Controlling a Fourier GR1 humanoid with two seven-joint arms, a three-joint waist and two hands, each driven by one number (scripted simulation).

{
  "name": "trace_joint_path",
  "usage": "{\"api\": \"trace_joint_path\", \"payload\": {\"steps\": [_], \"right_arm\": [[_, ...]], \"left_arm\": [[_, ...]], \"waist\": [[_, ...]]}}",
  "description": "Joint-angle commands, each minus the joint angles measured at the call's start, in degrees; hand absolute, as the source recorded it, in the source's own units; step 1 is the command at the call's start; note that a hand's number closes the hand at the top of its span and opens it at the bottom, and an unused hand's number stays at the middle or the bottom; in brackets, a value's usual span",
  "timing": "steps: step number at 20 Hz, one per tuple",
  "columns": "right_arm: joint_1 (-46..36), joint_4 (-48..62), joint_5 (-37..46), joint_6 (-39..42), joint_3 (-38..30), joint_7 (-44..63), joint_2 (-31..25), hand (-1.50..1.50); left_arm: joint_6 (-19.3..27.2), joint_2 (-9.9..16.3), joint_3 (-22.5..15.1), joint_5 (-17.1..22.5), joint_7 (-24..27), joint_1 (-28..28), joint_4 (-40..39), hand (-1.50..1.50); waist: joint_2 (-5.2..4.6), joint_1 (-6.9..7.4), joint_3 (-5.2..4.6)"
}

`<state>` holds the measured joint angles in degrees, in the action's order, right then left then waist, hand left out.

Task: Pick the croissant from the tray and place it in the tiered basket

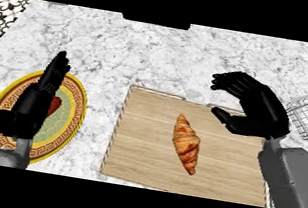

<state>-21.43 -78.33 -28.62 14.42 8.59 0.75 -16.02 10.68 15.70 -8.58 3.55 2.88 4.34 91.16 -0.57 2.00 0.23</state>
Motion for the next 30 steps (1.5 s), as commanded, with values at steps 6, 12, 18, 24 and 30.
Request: {"api": "trace_joint_path", "payload": {"steps": [6,12,18,24,30], "right_arm": [[-7.73,3.16,-17.17,30.48,-3.87,6.82,-12.06,-1.5],[-14.6,-7.67,1.12,35.9,0.04,8.01,-24.25,-1.5],[-22.43,-22.45,16.49,36.44,6.59,11.27,-25.62,-1.5],[-26.35,-30.26,25.67,35.17,17.25,22.28,-20.89,-1.5],[-27.38,-34.24,21.51,35.17,20.9,40.14,-11.99,-1.5]], "left_arm": [[4.47,-4.46,-2.18,-3.29,-4.13,2.72,-1.84,0.0],[5.62,-4.84,-2.02,-3.77,-5.46,3.09,-0.76,0.0],[5.95,-5.92,-2.97,-4.42,-5.57,3.15,-1.4,0.0],[6.54,-7.25,-2.89,-5.58,-5.62,6.29,-4.35,0.0],[6.91,-7.47,-3.0,-7.03,-7.07,4.48,-0.79,0.0]], "waist": [[0.47,-1.76,-0.19],[1.24,-2.22,-0.29],[1.22,-1.5,-0.29],[0.76,-1.96,-0.34],[0.89,-2.15,-0.31]]}}
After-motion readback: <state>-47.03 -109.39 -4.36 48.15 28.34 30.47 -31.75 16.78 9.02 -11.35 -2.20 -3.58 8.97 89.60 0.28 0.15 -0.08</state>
